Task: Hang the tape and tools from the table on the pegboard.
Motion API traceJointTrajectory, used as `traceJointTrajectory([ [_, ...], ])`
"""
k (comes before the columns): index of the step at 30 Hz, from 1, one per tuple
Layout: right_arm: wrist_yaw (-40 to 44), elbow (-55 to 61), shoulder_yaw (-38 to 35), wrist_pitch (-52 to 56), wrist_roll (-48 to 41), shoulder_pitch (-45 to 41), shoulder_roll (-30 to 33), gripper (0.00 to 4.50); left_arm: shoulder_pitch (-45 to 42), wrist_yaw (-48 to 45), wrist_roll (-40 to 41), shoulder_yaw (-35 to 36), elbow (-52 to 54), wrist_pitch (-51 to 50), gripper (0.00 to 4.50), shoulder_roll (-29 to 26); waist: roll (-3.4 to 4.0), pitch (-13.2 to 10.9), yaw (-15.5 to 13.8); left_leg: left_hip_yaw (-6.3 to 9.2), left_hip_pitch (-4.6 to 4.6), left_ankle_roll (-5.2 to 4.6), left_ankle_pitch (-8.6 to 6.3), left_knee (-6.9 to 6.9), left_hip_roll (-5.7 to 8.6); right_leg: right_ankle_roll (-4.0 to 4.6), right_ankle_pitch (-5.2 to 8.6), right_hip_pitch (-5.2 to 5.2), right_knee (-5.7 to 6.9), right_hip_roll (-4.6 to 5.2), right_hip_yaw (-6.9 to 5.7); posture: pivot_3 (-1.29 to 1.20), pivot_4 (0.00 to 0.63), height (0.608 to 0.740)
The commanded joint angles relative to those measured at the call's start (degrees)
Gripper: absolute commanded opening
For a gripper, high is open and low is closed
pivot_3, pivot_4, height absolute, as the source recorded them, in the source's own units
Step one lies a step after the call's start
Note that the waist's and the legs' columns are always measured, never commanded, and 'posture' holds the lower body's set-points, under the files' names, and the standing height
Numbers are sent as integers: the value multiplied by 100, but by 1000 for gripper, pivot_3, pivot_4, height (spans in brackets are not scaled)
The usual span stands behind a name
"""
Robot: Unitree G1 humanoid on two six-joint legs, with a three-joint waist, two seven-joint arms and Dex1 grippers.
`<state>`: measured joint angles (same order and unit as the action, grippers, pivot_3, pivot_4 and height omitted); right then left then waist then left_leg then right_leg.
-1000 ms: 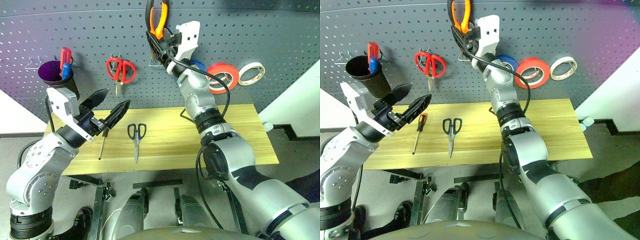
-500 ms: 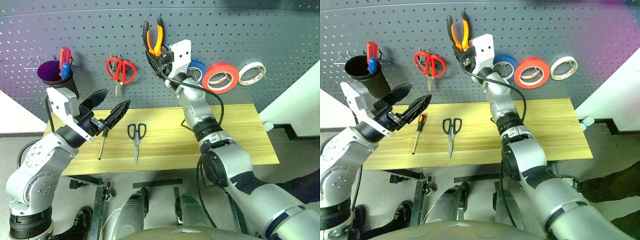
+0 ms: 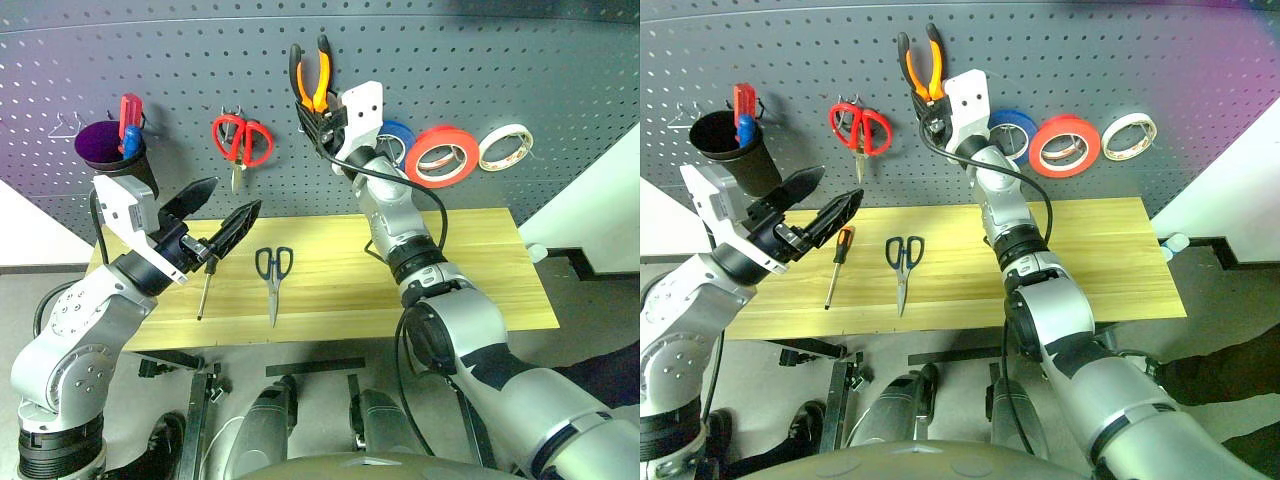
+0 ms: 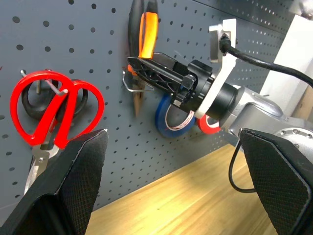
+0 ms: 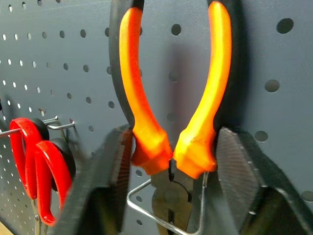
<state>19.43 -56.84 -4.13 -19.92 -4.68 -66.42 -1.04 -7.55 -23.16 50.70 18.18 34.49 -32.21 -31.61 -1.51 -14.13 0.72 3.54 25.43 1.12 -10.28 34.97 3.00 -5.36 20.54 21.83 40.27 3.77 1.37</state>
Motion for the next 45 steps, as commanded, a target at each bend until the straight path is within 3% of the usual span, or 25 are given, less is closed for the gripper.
traceJointTrajectory([
  [1, -67, 71, -49, -110, -21, -123, 68, 4003, 10, 20, 80, 63, 232, 25, 4500, -49, 1, -1, -1, 1, -1, 0, 0, 1, 0, 1, 0, -2, 0, 0, -1, 129, 236, 740],
  [2, -60, 70, -49, -109, -39, -122, 68, 4403, 11, 20, 83, 61, 235, 23, 4500, -48, 2, -1, -1, 4, -3, 0, 0, 3, 0, 3, -2, -6, 0, -1, -2, 129, 236, 740],
  [3, -57, 68, -49, -109, -54, -121, 68, 4456, 12, 21, 85, 60, 237, 22, 4500, -49, 4, -3, -3, 5, -5, 0, 0, 5, 0, 5, -3, -9, -1, -1, -3, 129, 236, 740],
  [20, -253, 344, -140, -68, -84, -5, 254, 4456, 28, -2, 92, 34, 252, 28, 4500, -38, 7, -4, -23, 20, -17, 0, 1, 8, 0, 10, -6, -33, -11, -2, -15, 121, 225, 740],
  [28, -285, 1148, -142, 243, -139, 412, 348, 4456, -28, -17, 103, 18, 220, 23, 4500, -36, 10, -6, -166, 34, -12, 1, 1, 8, 1, 11, -6, -36, -22, -2, -26, 113, 225, 740],
  [45, -10, 3309, -42, 1546, -591, 1649, 568, 4456, -17, -78, 144, 14, 123, 26, 4500, -90, 28, -19, -111, 39, -8, -2, -1, -22, 3, 12, -6, -37, -59, 0, -28, 91, 248, 740],
])
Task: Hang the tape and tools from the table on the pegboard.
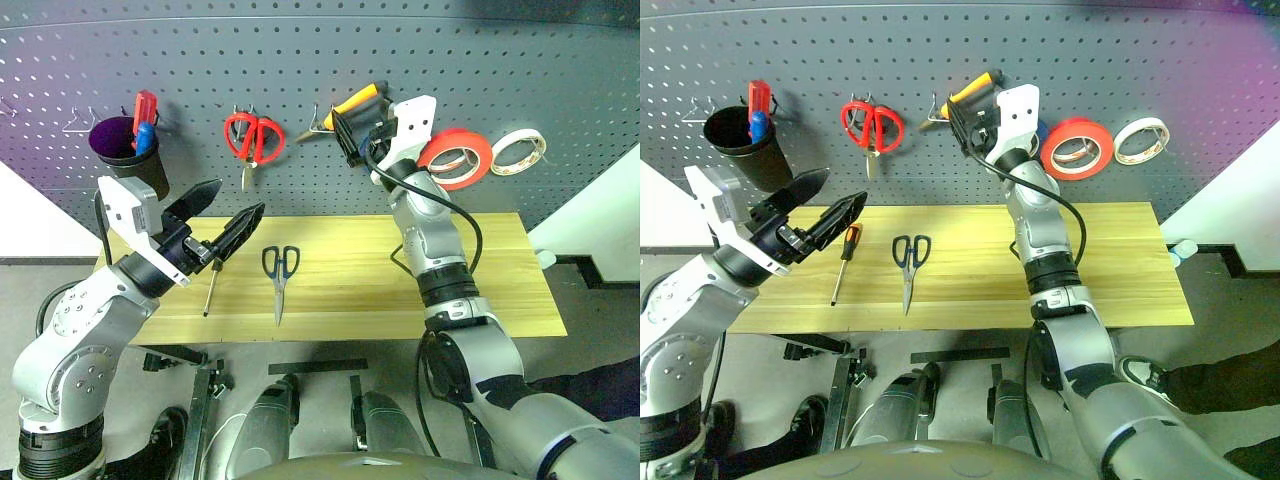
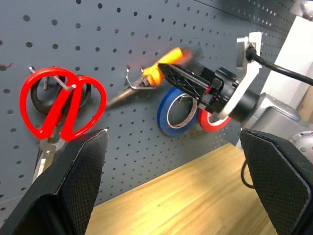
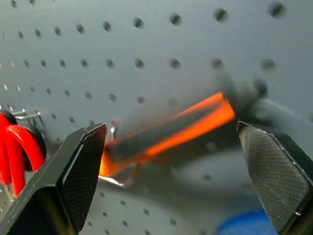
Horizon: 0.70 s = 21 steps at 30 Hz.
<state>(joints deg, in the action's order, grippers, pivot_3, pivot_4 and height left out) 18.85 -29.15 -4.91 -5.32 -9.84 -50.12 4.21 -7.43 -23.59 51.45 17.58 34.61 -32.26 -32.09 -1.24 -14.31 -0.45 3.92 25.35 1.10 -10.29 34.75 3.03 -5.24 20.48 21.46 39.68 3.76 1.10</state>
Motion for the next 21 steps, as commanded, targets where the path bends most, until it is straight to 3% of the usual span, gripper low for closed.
traceJointTrajectory([
  [1, 47, 599, 55, 111, -63, 50, 40, 4456, -27, -36, 66, 72, 103, 37, 4500, -40, 3, -2, 12, 0, 0, 0, 0, -3, 0, 0, 0, 0, -2, 0, 0, 91, 247, 740],
  [21, 121, 722, 29, 363, -437, -213, -233, 4456, 90, -28, 60, 144, 99, 31, 4500, -104, 5, -14, 30, -2, -1, 1, 1, -59, -1, 0, 0, 2, -52, 1, 0, 108, 265, 740],
])
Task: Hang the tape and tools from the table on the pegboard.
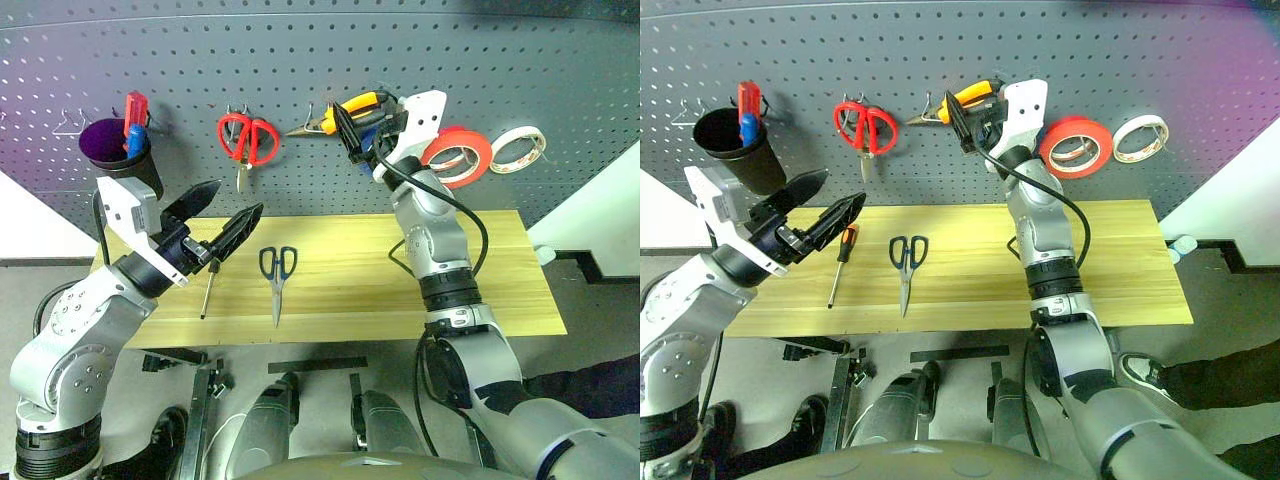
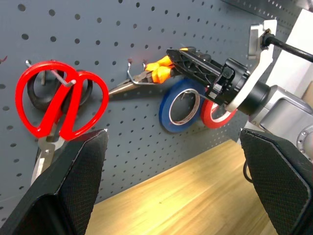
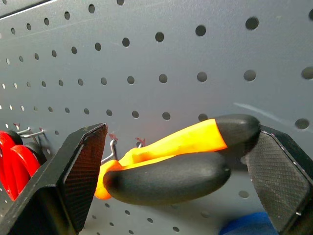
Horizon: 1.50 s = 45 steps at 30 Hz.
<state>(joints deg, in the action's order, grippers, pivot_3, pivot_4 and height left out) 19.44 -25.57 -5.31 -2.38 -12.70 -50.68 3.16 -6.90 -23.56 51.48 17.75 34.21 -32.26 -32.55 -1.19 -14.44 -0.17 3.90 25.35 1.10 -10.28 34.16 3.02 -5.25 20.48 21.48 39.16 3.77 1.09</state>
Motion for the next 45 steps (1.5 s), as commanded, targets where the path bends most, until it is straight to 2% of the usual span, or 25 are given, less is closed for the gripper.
traceJointTrajectory([
  [1, 75, 446, 97, 117, -169, -139, -160, 4456, 36, -43, 51, 125, 120, 39, 4500, -56, 1, -4, 8, 0, 0, 0, 0, 0, 0, 0, 0, 0, 0, 0, 0, 108, 265, 740],
  [15, 113, 962, 286, 417, -278, -212, -399, 4456, 55, -14, 22, 29, 124, 80, 4500, 35, 1, -20, 86, 0, 0, 0, 0, -1, 0, 0, 0, 2, 0, 1, 0, 113, 262, 740],
  [45, -1, -737, 154, -442, -54, -1048, -553, 4456, 115, 128, 67, -3, 261, 33, 4500, 35, 2, -33, 83, 0, 0, 3, 1, -3, 0, 0, 0, 4, 2, 1, 0, 131, 268, 740],
])
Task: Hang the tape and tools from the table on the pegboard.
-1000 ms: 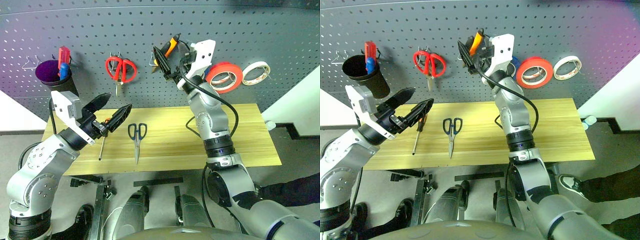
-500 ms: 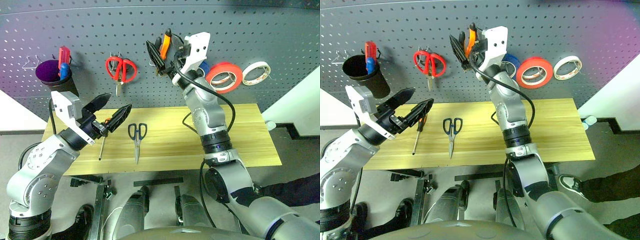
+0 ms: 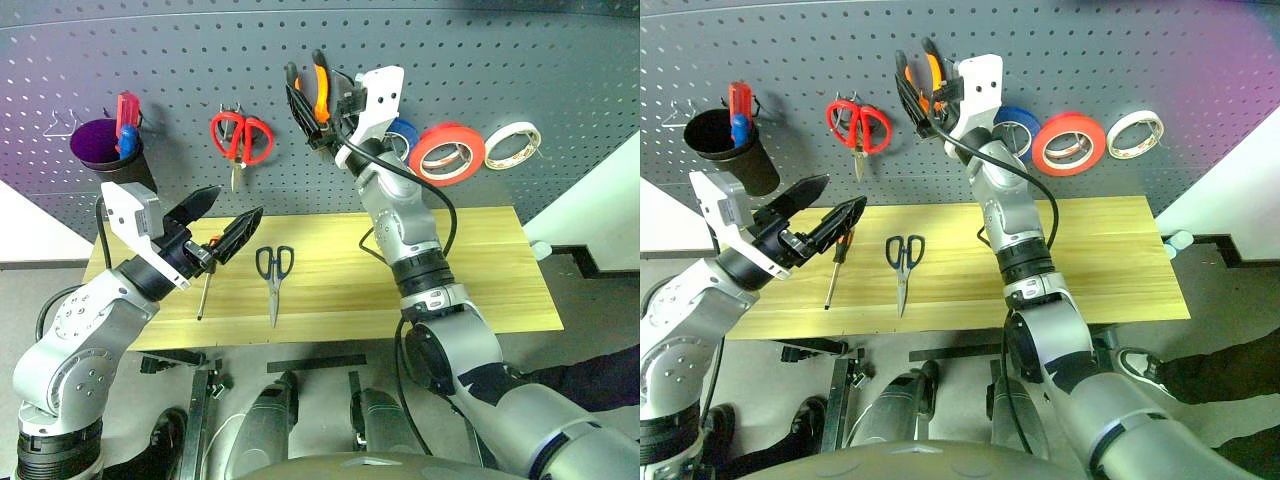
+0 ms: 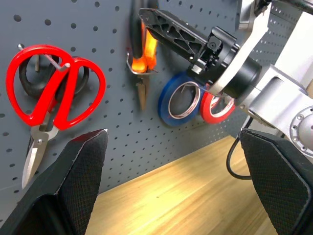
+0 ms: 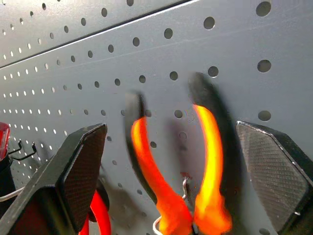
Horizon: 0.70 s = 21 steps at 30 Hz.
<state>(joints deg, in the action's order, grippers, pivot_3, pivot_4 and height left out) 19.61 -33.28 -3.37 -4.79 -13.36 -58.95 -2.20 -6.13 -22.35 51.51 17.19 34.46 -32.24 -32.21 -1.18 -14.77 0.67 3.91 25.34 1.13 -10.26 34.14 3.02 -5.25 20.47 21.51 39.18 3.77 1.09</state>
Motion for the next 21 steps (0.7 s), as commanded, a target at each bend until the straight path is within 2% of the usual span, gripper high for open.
traceJointTrajectory([
  [1, -23, 13, -67, -203, -3, -227, -6, 4456, 47, 2, 53, 48, 240, 32, 4500, -6, 0, -1, -1, 0, 0, 1, 0, 0, 0, 0, 0, 0, 1, 0, 0, 130, 270, 740],
  [8, -104, 354, -128, -352, -21, -93, 60, 4456, 17, -7, 61, 57, 212, 42, 4500, -21, -1, -21, -4, 0, 0, 1, 1, 1, 0, 1, -1, 0, 1, 0, 0, 126, 270, 740],
  [13, 139, 934, -247, -342, -444, 162, -32, 4456, 4, 11, 81, 54, 219, 47, 4500, -3, -1, -35, -5, 0, 0, 1, 0, 0, 0, 1, -1, 0, 0, 0, 0, 124, 274, 740],
  [21, 398, 2255, 184, -272, -502, 761, -121, 4456, 4, -19, 138, 98, 211, 0, 4500, -82, 6, -69, 12, 0, 1, 0, 0, -7, -1, 1, -1, 5, -2, 1, 1, 117, 281, 740],
])
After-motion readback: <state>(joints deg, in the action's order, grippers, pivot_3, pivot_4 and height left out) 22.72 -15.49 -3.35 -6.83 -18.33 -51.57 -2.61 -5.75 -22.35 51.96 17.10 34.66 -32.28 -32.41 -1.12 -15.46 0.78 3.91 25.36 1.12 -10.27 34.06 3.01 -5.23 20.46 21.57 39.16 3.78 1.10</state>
